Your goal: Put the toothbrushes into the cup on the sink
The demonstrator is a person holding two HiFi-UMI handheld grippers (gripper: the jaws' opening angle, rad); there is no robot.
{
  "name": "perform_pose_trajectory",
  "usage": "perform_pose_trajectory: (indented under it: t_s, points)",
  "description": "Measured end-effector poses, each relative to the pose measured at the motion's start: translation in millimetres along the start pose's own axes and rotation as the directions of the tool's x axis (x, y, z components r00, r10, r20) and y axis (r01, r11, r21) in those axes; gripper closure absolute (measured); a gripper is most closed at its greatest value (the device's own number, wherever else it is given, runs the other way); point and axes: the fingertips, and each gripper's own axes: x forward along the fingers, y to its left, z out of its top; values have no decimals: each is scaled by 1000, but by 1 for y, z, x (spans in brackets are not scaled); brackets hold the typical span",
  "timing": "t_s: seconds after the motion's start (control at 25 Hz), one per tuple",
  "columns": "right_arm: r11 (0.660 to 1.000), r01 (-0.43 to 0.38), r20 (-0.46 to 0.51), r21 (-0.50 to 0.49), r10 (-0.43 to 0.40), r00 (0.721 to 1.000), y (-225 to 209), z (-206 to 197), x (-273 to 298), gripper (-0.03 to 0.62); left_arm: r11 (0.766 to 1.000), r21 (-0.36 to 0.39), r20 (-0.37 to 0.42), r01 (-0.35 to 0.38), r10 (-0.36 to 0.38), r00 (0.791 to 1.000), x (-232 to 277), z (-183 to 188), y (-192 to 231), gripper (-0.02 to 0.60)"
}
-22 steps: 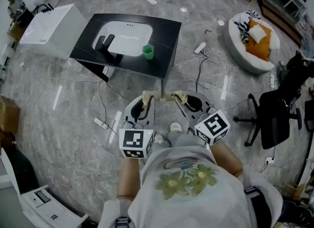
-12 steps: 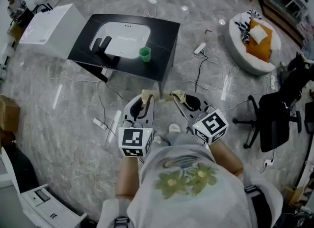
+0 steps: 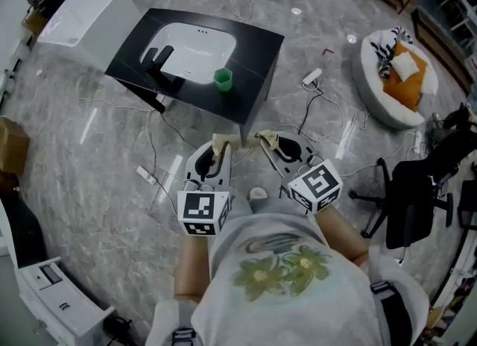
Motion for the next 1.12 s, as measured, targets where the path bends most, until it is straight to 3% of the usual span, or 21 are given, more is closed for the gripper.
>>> perform_pose_trajectory:
  t_s: [0.6, 1.12]
  points:
    - [999, -20, -18, 38, 21, 1000, -32, -6, 27, 539, 999, -10, -26, -32, 32, 999, 34, 3, 23, 492]
    - [1000, -3, -24, 26, 3, 1000, -72, 18, 91, 539, 999, -16, -17, -35, 35, 999, 83, 26, 87, 492]
